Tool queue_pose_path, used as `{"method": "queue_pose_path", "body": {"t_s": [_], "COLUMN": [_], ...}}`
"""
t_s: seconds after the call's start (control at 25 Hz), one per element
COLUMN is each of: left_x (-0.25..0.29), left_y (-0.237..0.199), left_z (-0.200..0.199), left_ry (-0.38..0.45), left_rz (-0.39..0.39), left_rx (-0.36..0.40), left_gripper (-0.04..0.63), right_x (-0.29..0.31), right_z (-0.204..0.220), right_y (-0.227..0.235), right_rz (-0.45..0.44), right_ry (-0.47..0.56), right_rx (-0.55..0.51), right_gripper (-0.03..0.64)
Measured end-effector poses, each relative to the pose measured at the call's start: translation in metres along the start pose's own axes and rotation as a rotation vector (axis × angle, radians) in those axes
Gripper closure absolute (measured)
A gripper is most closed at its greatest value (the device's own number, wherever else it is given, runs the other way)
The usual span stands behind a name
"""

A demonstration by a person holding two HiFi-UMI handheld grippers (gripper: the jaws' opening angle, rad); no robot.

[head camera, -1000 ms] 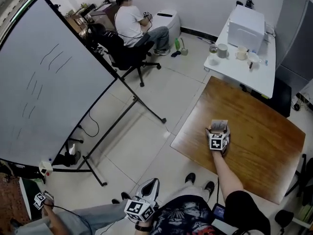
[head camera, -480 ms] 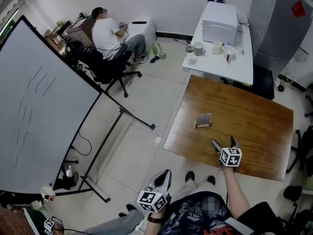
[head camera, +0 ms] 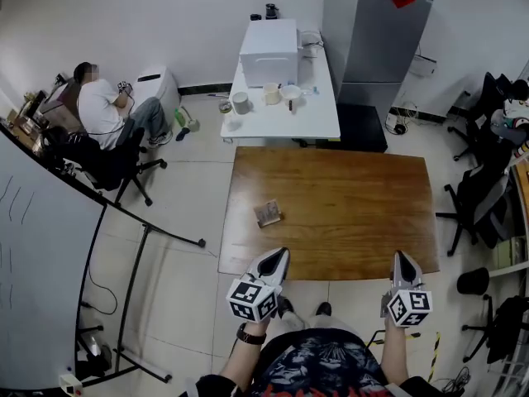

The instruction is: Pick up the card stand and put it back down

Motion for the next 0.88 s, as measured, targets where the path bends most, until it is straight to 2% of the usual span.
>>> {"method": "queue_pose_path", "body": {"t_s": [0.12,0.28,0.56,0.72,0.88], "left_x": [0.023,0.045,0.058,0.05,0.05], "left_y": [0.033,0.061,0.075,0.071,0.077], "left_z": [-0.003,-0.012,-0.014,-0.006,0.0], "left_ry": [0.007,-0.002,-0.011,-0.024,-0.026], "left_rz": [0.041,0.092,0.099,0.091,0.097], "left_rx": [0.003,0.06,0.059,0.036,0.02], "left_gripper": [0.601,0.601,0.601,0.601,0.601], "right_x": [-0.005,-0.003,0.007,0.014,0.026], "right_z": [-0.005,-0.011,-0.019,-0.017,-0.021], "right_y": [0.012,0.02,0.027,0.013,0.009], "right_rz": [-0.01,-0.046,-0.044,-0.108,-0.15], "right_ry": [0.018,0.047,0.073,0.07,0.053], "right_rx": [0.049,0.075,0.087,0.103,0.077], "right_gripper": [0.629,0.629,0.627,0.627,0.627]}}
Point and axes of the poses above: the fingertips, and each gripper's own axes: x forward along the fingers, y to its right, z out of its underside, the point moved 1 cm from there along -x, backward along the fingers, and after that the axes turned 3 degrees about y, right-handed, at the moved point
